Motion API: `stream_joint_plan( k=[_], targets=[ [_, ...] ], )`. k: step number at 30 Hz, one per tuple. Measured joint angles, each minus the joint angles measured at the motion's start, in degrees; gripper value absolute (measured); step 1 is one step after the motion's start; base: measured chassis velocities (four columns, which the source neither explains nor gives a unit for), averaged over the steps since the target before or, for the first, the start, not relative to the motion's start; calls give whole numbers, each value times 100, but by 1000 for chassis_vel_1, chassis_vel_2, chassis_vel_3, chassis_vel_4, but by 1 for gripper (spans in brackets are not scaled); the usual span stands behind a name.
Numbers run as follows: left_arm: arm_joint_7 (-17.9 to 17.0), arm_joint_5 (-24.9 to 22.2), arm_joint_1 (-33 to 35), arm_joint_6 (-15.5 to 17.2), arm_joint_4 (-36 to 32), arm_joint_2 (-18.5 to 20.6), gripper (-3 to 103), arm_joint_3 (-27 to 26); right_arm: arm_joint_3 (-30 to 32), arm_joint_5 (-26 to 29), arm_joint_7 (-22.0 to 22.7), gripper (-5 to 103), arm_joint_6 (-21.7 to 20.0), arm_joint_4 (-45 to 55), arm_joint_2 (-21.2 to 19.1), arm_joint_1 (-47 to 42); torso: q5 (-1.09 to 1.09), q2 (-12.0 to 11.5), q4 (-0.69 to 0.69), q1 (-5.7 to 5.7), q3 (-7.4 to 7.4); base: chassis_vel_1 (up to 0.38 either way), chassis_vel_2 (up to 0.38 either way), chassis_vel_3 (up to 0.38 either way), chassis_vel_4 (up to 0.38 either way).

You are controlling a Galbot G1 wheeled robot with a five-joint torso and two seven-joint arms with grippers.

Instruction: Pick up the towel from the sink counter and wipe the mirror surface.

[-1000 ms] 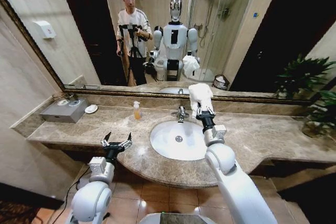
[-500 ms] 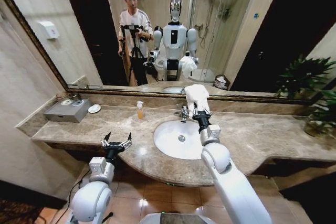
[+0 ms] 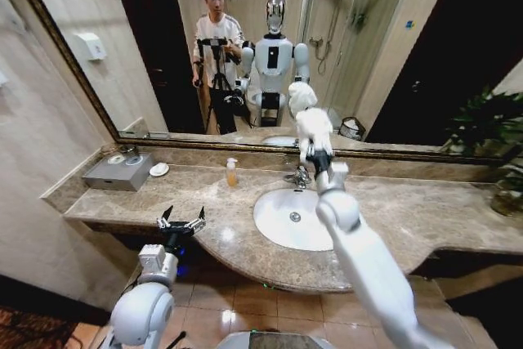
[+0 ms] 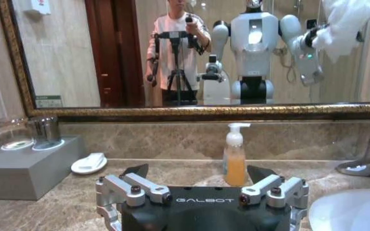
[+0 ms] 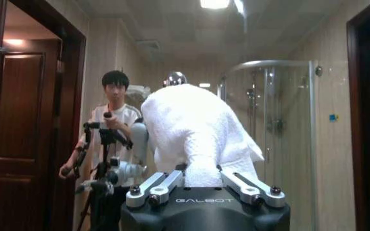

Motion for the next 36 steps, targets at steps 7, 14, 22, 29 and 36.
stream_joint_plan(
  k=[7, 14, 22, 29, 36],
  targets=[
    [0, 0, 0, 0, 0, 2, 100, -2, -316, 302, 34, 14, -169, -623, 228, 739, -3, 0, 2, -1, -1, 0, 0, 0, 0],
    [0, 0, 0, 0, 0, 1, 100, -2, -552, 361, -73, 14, -185, -1337, 565, 843, -2, 0, 0, -2, -1, 0, 0, 0, 0],
    [0, 0, 0, 0, 0, 1, 100, -2, -226, 335, -89, 14, -149, -1856, 462, 714, -1, 0, -1, -2, -1, 0, 0, 0, 0],
    [0, 0, 0, 0, 0, 1, 100, -2, -64, 159, -78, 14, -148, -1767, 301, 1156, -1, 0, -3, -2, -1, 0, 0, 0, 0],
    [0, 0, 0, 0, 0, 2, 100, -1, -606, 88, -34, 14, -154, -1640, 666, 1365, -2, 0, 4, -2, -2, 0, 0, 0, 0]
  ],
)
